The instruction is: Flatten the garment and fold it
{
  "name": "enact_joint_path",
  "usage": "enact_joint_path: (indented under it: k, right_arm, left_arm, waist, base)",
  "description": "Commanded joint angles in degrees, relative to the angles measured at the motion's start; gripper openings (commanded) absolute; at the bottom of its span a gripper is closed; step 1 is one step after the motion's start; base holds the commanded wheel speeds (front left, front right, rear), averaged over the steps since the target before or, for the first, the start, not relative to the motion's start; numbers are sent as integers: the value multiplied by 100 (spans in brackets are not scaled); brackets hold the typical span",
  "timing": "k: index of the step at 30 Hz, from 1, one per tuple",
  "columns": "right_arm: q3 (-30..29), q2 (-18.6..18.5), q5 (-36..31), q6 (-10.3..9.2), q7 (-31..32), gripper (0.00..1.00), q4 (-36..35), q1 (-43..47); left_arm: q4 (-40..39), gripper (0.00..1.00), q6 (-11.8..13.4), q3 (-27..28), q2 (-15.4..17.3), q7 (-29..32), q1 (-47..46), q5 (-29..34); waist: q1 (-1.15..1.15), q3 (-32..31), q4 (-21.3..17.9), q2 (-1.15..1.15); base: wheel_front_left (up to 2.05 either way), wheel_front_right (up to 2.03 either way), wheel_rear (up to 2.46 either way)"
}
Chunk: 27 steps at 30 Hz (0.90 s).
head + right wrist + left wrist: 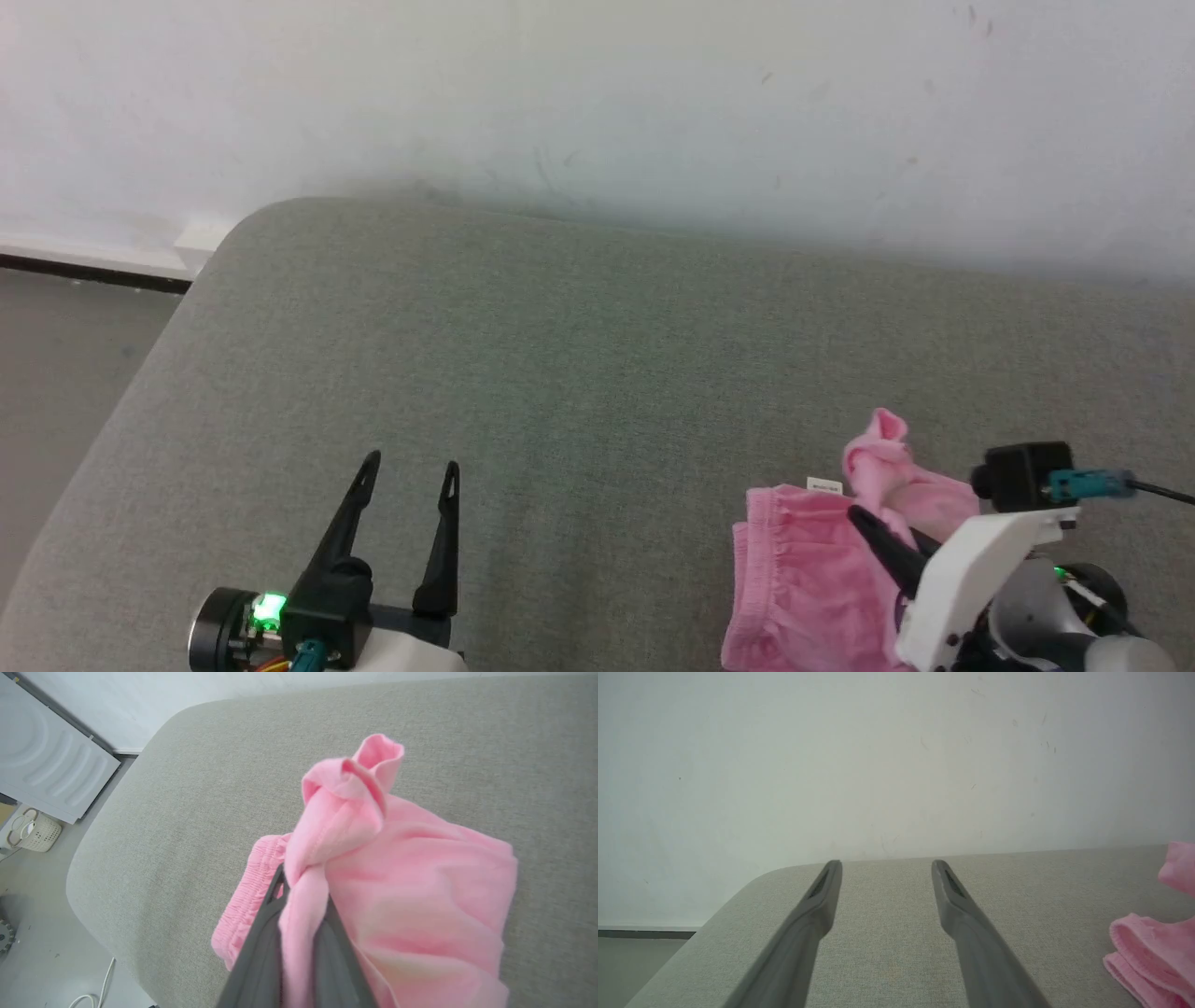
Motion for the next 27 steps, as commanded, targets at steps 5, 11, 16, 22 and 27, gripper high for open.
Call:
enact_joint_path:
  k: [5,11,16,22,27]
  right_arm:
    - [424,63,106,-4,-178,0,380,-186]
    - [756,66,111,-4,-606,0,1150,-274]
    - [1269,67,167,-4,-978,100,1539,-407]
    - [1803,67,388,-4,-1313,100,1489,-657]
    - [1728,5,-181,-4,-1580,100,1217,-1099]
  left_arm:
    - [79,100,-131,62,-46,-27,-46,71]
    - [135,100,-217,116,-71,-27,-87,80]
    - [193,100,-261,160,-102,-27,-85,90]
    - [239,100,-292,235,-128,-27,-29,97]
    - [209,100,-318,269,-156,-27,-20,124]
  waist:
    - [0,46,231,0]
    - [0,70,404,0]
    - [0,55,433,0]
    - [0,-35,306,0]
    - [0,-90,127,0]
  base:
    - [0,0,0]
    - [0,0,0]
    - [0,0,0]
    - [0,0,0]
    - [0,0,0]
